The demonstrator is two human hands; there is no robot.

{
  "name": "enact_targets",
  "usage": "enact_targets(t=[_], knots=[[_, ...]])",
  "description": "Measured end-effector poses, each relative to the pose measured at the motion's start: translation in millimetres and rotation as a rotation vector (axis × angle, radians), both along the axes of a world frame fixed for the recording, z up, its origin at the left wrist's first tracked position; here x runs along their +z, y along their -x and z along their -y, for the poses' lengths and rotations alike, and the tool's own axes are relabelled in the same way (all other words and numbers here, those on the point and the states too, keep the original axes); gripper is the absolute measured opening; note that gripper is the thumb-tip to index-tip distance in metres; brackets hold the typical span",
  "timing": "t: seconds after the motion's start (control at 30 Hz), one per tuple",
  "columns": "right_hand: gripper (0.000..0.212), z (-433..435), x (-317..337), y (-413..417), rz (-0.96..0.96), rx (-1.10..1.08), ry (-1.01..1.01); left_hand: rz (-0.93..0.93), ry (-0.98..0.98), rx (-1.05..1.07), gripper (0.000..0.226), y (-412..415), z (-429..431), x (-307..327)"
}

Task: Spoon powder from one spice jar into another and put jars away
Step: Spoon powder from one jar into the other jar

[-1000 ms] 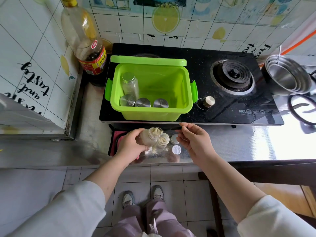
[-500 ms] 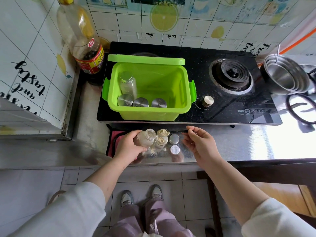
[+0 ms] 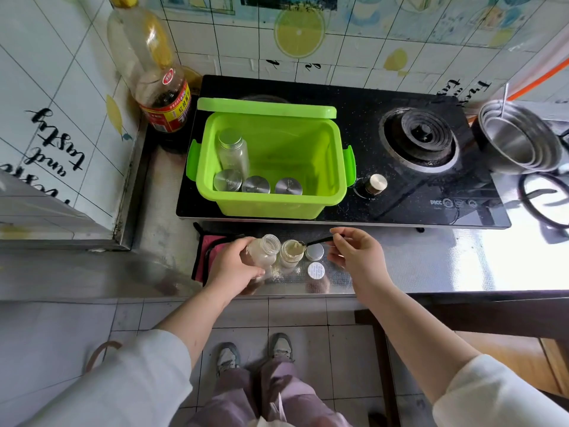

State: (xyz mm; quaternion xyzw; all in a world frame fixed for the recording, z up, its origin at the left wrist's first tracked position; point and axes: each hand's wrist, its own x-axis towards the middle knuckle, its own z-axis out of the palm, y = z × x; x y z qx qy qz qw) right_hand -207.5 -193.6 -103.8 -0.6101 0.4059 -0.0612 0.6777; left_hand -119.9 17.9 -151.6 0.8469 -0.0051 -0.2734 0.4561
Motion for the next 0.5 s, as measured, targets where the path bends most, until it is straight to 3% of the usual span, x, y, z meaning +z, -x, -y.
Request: enact_targets(t=[0.23,0.5], knots=[[0.015,-12,1,-9,-0.058,0.195,0.353,0.0,0.017,0.001,0.064,2,-2,-3],[0.019,-25,-4,-12,0.061,0.657,0.989,0.015,0.027,0.002,0.062,4,-6,1]])
